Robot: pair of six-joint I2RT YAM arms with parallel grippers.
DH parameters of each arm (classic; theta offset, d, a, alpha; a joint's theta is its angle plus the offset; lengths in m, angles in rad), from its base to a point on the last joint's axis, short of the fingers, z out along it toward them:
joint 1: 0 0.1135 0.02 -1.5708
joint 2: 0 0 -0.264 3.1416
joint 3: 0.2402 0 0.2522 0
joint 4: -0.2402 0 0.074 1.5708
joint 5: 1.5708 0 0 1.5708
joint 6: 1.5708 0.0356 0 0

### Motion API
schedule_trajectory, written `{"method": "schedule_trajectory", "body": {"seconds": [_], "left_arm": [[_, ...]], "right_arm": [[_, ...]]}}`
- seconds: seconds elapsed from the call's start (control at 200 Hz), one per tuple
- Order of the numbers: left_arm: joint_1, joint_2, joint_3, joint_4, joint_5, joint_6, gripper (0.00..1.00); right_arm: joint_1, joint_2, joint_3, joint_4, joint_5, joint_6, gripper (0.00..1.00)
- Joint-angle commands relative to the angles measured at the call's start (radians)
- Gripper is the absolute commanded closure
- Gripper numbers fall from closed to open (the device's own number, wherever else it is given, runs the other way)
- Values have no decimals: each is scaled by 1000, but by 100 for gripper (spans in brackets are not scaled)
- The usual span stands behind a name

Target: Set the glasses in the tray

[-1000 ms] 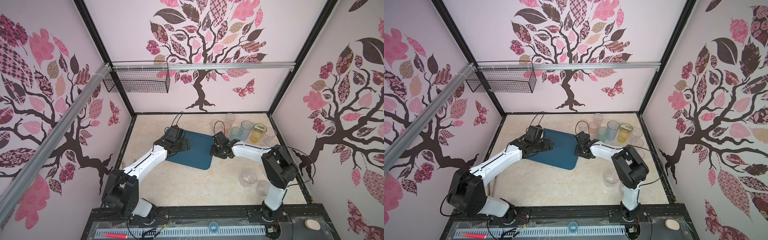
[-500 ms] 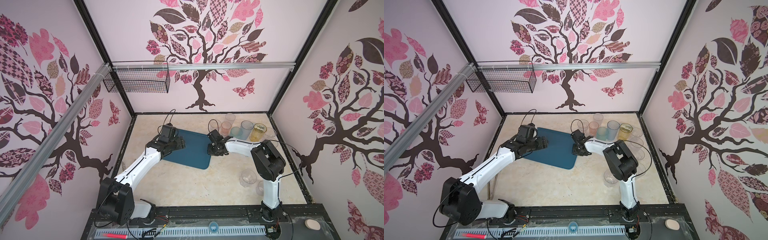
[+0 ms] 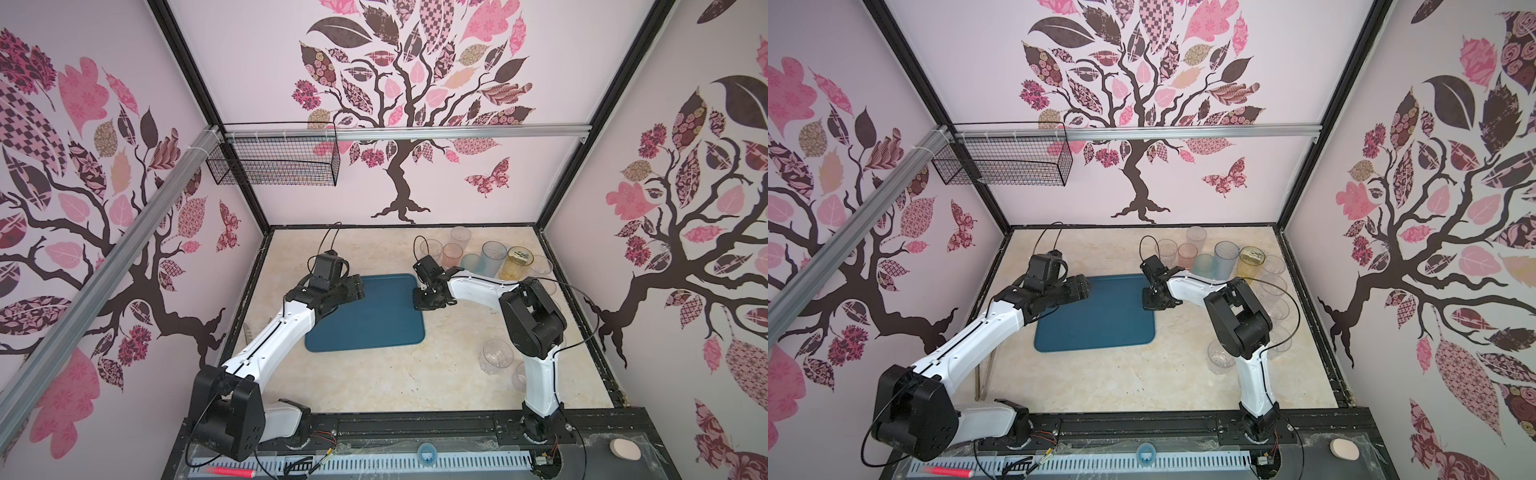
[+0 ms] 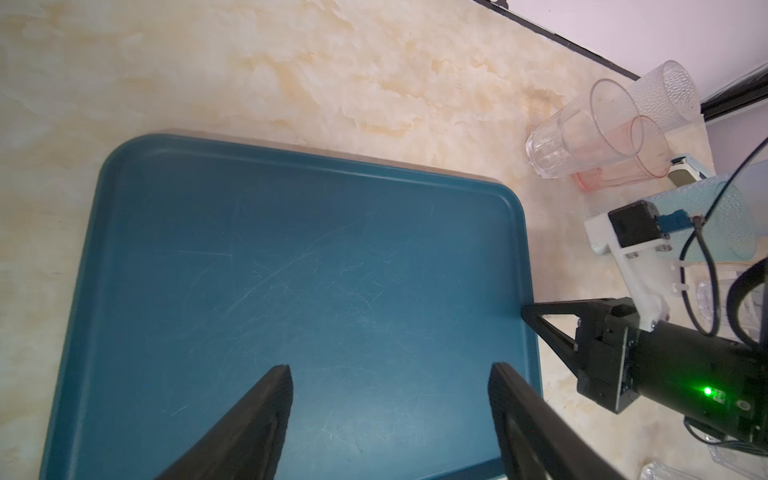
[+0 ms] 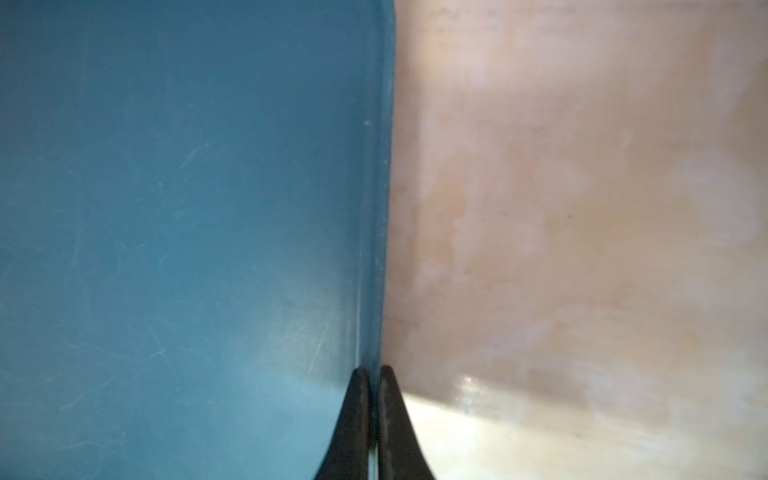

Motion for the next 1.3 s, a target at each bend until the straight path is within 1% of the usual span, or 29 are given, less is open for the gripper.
{"method": "schedule_trajectory", "body": {"seconds": [0.0, 0.06, 0.15, 0.245, 0.305, 0.425, 0.57, 0.6, 0.675, 0.72, 0.835, 0.94, 1.045, 1.13, 1.22, 1.295], "left_arm": [[1, 3, -31, 27, 36, -20, 21], [0, 1, -34, 29, 30, -18, 21], [2, 7, -36, 35, 31, -17, 22], [1, 17, -36, 46, 41, -17, 22], [0, 22, -33, 48, 45, -18, 22], [1, 20, -30, 47, 45, -14, 22], [1, 16, -31, 49, 33, -6, 22], [1, 18, -31, 51, 34, -7, 22], [1, 22, -23, 53, 36, -4, 22], [1, 22, -13, 46, 40, 3, 22], [0, 9, 15, 17, 33, 20, 22], [-25, -13, 20, 1, 14, 26, 22], [-120, -43, -9, 24, -81, 75, 23], [-193, -68, -73, 96, -117, 89, 23], [-242, -78, -120, 158, -117, 84, 23], [-258, -66, -137, 182, -102, 90, 23]], "right_arm": [[-29, -8, -63, -150, 58, -90, 100], [-55, -21, -68, -172, 90, -117, 100], [-94, -46, -79, -186, 71, -145, 100], [-101, -69, -98, -171, 54, -161, 100], [-102, -67, -96, -177, 68, -163, 99], [-102, -64, -80, -203, 70, -134, 99], [-102, -135, -139, -168, 35, -60, 99], [-102, -143, -150, -161, 26, -50, 96], [-103, -161, -142, -178, 21, -45, 80], [-102, -182, -123, -202, 31, -49, 69], [-107, -285, -66, -250, 72, -66, 54], [-158, -368, 9, -303, 115, -54, 48], [-274, -457, 22, -264, 94, 2, 46], [-336, -519, -2, -187, 147, 38, 46], [-381, -513, 45, -188, 195, 40, 46], [-385, -468, 112, -215, 280, 6, 46]]}}
